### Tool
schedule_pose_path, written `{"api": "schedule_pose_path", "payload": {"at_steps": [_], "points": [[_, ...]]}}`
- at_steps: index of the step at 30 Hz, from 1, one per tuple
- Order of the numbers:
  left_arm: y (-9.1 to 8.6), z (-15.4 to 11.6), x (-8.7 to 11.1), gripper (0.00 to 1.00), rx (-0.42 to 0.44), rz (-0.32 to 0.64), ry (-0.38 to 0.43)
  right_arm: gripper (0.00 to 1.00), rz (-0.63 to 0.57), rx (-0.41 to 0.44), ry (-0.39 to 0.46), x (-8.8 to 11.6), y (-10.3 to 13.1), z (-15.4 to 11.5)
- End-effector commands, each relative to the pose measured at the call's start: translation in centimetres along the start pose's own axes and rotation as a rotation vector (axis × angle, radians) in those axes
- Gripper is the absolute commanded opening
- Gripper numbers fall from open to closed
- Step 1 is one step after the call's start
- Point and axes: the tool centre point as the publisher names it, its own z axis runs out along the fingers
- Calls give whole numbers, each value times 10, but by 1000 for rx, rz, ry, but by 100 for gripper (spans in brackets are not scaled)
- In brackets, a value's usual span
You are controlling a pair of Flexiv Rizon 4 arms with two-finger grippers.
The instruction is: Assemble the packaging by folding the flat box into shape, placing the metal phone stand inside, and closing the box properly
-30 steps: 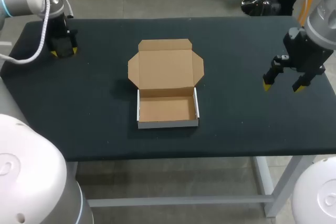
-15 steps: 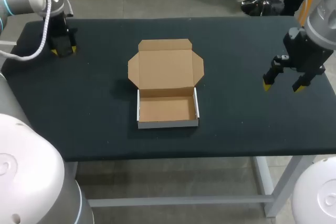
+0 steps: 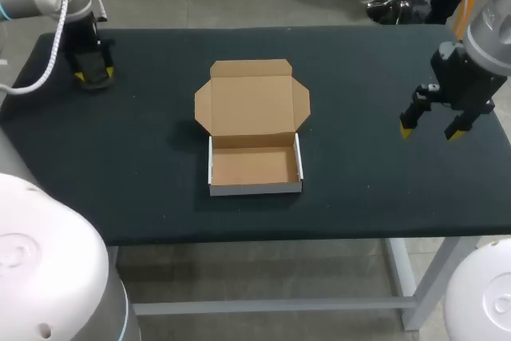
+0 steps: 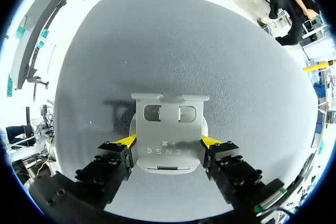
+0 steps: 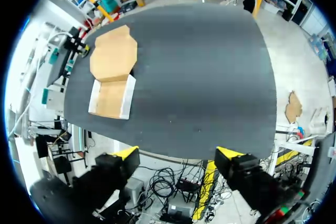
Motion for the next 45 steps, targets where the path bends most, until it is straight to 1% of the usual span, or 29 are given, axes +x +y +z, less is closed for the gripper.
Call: {"api": "schedule_pose_path", "payload": {"at_steps": [1, 2, 3, 5, 6, 8, 10, 11, 14, 16, 17, 20, 25, 29, 33, 40, 42, 45], "points": [[35, -25, 3, 0, 75, 13, -4, 100, -41, -23, 0, 0, -1, -4], [38, -28, 4, 0, 77, 17, -2, 100, -75, -28, 2, 1, -2, -5], [43, -32, 5, 0, 79, 22, 0, 100, -143, -61, 28, 4, -3, -6], [53, -39, 6, 0, 84, 31, 1, 100, -253, -99, 29, 9, -3, -5], [57, -42, 8, 0, 86, 36, 2, 100, -296, -123, 45, 12, -2, -4], [64, -47, 10, 0, 91, 45, -4, 100, -384, -134, 47, 16, -2, -2], [73, -53, 12, 0, 90, 49, -3, 100, -445, -158, 75, 19, -2, 2], [78, -56, 14, 0, 93, 55, -6, 100, -486, -160, 70, 21, -2, 4], [93, -65, 19, 0, 91, 70, 0, 100, -588, -193, 103, 25, -5, 9], [105, -70, 24, 0, 86, 87, 4, 100, -629, -186, 99, 27, -7, 14], [110, -72, 27, 0, 85, 90, 5, 100, -666, -197, 84, 28, -7, 17], [125, -79, 33, 0, 80, 104, 13, 100, -737, -225, 132, 29, -11, 21], [147, -89, 45, 0, 87, 116, 7, 100, -806, -289, 174, 29, -15, 22], [162, -94, 53, 0, 90, 125, 11, 100, -834, -306, 190, 32, -15, 26], [175, -96, 58, 0, 89, 132, 12, 100, -862, -296, 197, 35, -15, 34], [192, -103, 60, 0, 87, 133, 12, 100, -910, -272, 222, 38, -14, 48], [196, -105, 61, 0, 87, 134, 12, 100, -929, -257, 237, 40, -15, 50], [202, -107, 63, 0, 87, 137, 12, 100, -929, -257, 237, 40, -15, 50]]}}
